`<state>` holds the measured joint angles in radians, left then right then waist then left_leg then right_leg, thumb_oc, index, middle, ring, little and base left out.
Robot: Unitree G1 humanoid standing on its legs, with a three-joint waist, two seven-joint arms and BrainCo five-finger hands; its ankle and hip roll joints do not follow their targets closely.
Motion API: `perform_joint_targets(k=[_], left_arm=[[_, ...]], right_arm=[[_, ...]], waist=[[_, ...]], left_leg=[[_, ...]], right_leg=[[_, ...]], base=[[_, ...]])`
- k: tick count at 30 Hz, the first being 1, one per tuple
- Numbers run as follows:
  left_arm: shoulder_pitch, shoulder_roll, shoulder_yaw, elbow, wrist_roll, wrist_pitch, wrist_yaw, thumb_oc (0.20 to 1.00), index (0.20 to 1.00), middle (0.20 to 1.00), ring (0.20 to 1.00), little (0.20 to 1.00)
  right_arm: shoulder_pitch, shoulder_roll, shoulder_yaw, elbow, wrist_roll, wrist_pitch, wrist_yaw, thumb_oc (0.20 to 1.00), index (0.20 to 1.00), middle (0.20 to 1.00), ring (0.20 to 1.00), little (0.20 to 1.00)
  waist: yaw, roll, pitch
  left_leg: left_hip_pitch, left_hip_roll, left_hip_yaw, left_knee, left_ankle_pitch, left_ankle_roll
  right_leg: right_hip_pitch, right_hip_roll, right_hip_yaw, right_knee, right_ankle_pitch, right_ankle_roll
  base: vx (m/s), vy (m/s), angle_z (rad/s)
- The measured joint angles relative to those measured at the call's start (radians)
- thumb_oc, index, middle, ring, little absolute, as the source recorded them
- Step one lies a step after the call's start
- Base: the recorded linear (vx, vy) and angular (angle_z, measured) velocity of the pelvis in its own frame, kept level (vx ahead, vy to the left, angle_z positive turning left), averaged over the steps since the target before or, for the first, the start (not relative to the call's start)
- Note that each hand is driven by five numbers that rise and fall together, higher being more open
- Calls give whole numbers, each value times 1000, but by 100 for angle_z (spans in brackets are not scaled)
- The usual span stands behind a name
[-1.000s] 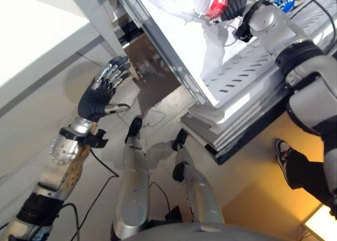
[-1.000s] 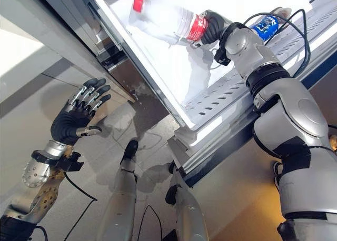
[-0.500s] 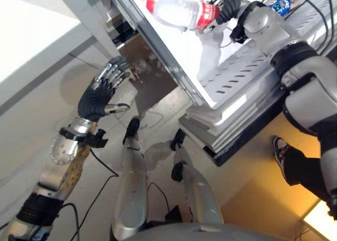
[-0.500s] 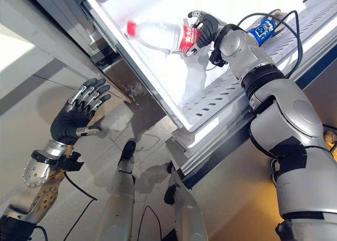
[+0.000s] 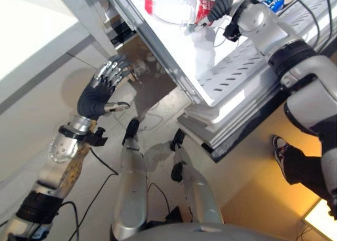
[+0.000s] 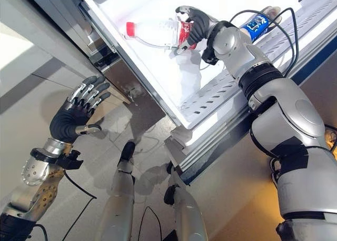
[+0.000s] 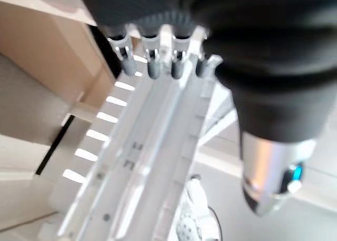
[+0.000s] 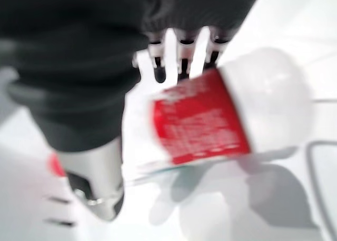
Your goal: Take the drinks into the refrigerator
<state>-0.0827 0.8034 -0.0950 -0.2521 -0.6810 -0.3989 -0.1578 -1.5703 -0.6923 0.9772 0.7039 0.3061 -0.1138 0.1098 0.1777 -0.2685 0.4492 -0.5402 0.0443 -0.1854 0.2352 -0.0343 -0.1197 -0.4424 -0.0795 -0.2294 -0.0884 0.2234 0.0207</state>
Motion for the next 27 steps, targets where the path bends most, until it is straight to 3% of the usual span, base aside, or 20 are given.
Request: perform_joint_targets(k=[3,6,8,9,12,15,16,17,18,19,20,21,22,23,24,25,27], left_arm=[[2,1,8,-2,0,0,-1,1000,1000,1000,1000,1000],[38,0,48,-3,1,0,-4,1000,1000,1000,1000,1000],[60,-1,71,-4,1,0,-12,1000,1000,1000,1000,1000],[77,-1,86,-3,0,0,-20,1000,1000,1000,1000,1000],[98,-7,102,-4,1,1,-41,1000,1000,1000,1000,1000],[127,-27,144,-8,2,0,-55,1000,1000,1000,1000,1000],[137,-46,166,-9,3,1,-58,1000,1000,1000,1000,1000],[152,-61,185,-13,4,-1,-60,1000,1000,1000,1000,1000],[167,-83,204,-15,11,0,-59,1000,1000,1000,1000,1000],[183,-94,234,-32,29,0,-60,1000,1000,1000,1000,1000],[192,-102,256,-32,39,0,-63,1000,1000,1000,1000,1000],[197,-106,266,-32,39,0,-63,1000,1000,1000,1000,1000],[202,-115,272,-32,42,0,-66,1000,1000,1000,1000,1000],[199,-135,286,-34,45,-1,-70,1000,1000,1000,1000,1000],[197,-147,294,-34,48,-1,-69,1000,1000,1000,1000,1000],[200,-162,301,-32,49,-1,-70,1000,1000,1000,1000,1000],[192,-170,301,-31,64,-1,-70,1000,1000,1000,1000,1000]], right_arm=[[27,-95,-40,-148,62,-27,5,1000,1000,1000,1000,1000],[137,-295,-157,-383,109,-51,5,1000,1000,1000,1000,1000],[253,-404,-283,-494,123,-67,5,1000,1000,1000,1000,1000],[367,-450,-410,-545,130,-88,0,1000,1000,1000,1000,1000],[617,-493,-632,-612,137,-115,-13,1000,1000,1000,1000,1000],[873,-488,-853,-722,138,-130,-10,1000,1000,1000,1000,1000],[1039,-472,-977,-769,135,-142,-8,1000,1000,1000,1000,1000],[1097,-445,-1018,-781,134,-148,-7,1000,1000,1000,1000,1000],[1238,-392,-1116,-790,103,-150,-8,1000,1000,1000,1000,1000],[1361,-331,-1194,-801,68,-150,-13,1000,1000,1000,1000,1000],[1471,-269,-1247,-803,29,-147,-10,1000,1000,1000,1000,1000],[1500,-253,-1246,-799,18,-140,-12,928,928,928,928,928],[1548,-212,-1269,-788,2,-151,-4,777,777,777,777,777],[1598,-103,-1327,-781,-24,-162,-6,592,592,592,592,592],[1619,-57,-1332,-769,-36,-153,-13,495,495,495,495,495],[1665,-21,-1312,-756,-71,-144,-5,200,200,200,200,200],[1679,30,-1291,-702,-110,-149,-2,200,200,200,200,200]], waist=[[2,0,0],[-3,0,0],[-5,1,1],[-5,1,1],[-37,-1,-1],[-48,-5,-3],[-64,-5,-4],[-66,-5,-4],[-84,-6,-5],[-88,-5,-4],[-94,-14,-11],[-103,-18,-14],[-112,-14,-18],[-116,-14,-19],[-119,-15,-20],[-129,-13,-21],[-135,-11,-23]], left_leg=[[46,-1,2,-3,0,0],[101,-3,6,-1,-2,1],[130,-3,19,1,-4,2],[150,-6,22,2,-7,4],[192,-11,43,9,-17,12],[211,-25,62,2,-13,24],[227,-32,79,-5,-14,32],[237,-34,80,-12,-12,39],[254,-31,99,-18,-16,49],[261,-14,120,-25,-21,57],[270,-28,128,-19,-31,57],[272,-32,133,-6,-43,59],[267,-32,141,12,-54,61],[266,-32,144,21,-62,63],[267,-32,146,23,-63,60],[266,-32,152,32,-69,61],[266,-33,153,33,-72,64]], right_leg=[[45,-2,1,0,0,0],[95,-4,5,6,-1,1],[114,-6,17,18,-3,3],[133,-7,22,19,-5,5],[168,-13,58,16,-17,18],[169,-22,93,12,-19,21],[170,-28,114,12,-27,33],[178,-32,113,4,-39,50],[185,-34,121,-1,-72,94],[176,-29,116,39,-90,106],[178,-26,120,84,-68,81],[183,-27,130,76,-57,49],[184,-26,139,70,-53,44],[187,-26,141,64,-52,44],[190,-26,141,62,-52,45],[190,-26,145,62,-48,42],[190,-28,143,63,-47,43]], base=[[-8,22,0],[-12,28,-3],[1,62,-13],[11,47,-8],[16,94,-16],[23,87,-33],[22,77,-29],[20,78,-52],[11,63,-48],[19,53,-50],[2,51,-32],[-1,58,-24],[-19,48,-20],[-5,26,-16],[-3,21,-13],[-7,13,-7],[-27,11,-4]])
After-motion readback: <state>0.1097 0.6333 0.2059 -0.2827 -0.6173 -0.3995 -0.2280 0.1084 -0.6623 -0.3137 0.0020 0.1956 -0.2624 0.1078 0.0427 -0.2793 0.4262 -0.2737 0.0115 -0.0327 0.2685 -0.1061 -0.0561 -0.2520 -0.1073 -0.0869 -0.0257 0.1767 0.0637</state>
